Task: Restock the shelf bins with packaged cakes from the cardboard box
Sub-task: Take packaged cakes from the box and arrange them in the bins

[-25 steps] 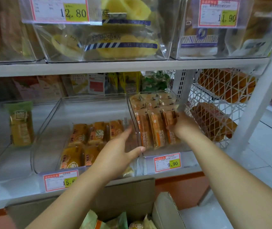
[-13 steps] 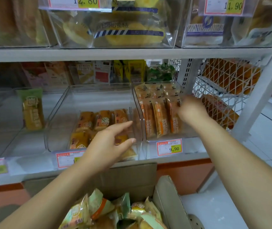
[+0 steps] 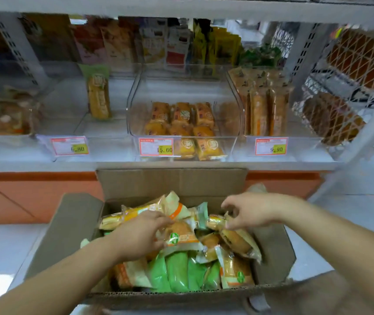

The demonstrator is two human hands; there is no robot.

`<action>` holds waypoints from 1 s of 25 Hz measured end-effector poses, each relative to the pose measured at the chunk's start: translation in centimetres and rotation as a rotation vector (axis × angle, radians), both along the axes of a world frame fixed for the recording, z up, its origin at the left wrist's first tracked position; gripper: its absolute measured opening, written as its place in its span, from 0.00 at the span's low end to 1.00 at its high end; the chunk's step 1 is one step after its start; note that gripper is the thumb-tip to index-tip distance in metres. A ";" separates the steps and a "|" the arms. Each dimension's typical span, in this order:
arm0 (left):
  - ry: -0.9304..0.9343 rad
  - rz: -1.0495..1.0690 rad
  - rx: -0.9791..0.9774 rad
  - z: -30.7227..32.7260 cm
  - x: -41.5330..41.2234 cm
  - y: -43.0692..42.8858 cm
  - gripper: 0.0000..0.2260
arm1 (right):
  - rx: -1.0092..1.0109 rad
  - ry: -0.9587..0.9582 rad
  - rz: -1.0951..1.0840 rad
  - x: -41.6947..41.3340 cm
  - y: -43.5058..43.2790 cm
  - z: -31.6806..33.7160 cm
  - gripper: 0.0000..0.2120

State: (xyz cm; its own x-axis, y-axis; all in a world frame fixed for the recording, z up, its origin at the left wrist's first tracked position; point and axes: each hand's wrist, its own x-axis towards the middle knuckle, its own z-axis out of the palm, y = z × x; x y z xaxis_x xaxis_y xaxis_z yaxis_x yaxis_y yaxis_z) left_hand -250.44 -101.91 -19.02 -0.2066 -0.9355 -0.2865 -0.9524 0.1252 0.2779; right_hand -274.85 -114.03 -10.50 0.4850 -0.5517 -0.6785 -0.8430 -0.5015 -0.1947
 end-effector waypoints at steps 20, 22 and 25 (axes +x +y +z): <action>-0.383 0.021 0.136 -2.5 -4.0 -3.4 0.31 | 0.688 -0.517 -0.726 -2.9 -0.7 -7.2 0.22; -0.432 0.041 0.157 -2.1 -4.3 -4.1 0.30 | 0.672 -0.504 -0.745 -2.9 -1.1 -7.6 0.20; -0.387 -0.001 0.192 -1.7 -4.0 -4.4 0.31 | 0.677 -0.521 -0.787 -2.6 -1.7 -8.5 0.06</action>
